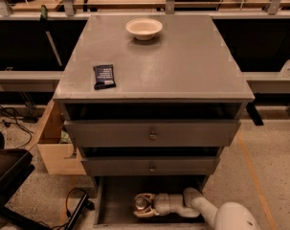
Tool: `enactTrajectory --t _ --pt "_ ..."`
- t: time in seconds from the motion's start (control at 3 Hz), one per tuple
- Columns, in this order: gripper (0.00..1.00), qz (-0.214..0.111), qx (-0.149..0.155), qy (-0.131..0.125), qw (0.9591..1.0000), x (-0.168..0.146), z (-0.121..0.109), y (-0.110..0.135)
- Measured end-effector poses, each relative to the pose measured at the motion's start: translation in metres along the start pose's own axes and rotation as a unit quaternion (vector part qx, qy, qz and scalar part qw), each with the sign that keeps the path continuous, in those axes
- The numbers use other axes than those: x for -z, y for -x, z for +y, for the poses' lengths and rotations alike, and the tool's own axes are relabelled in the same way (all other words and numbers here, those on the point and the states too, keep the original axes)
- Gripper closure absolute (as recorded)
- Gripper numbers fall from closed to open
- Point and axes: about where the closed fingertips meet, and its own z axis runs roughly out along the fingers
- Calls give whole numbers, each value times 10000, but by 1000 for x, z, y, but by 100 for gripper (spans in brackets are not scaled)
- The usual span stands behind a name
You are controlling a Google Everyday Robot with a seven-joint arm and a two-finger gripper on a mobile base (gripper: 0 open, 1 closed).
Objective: Place coke can into bottom drawer
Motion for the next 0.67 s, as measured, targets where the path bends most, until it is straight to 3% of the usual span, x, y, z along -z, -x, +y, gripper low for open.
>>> enactTrajectory --t 0.33,0.67 --pt "17 -12 -8 17 10000 -2 1 0" --pt "0 -25 -17 33 10000 -5 2 0"
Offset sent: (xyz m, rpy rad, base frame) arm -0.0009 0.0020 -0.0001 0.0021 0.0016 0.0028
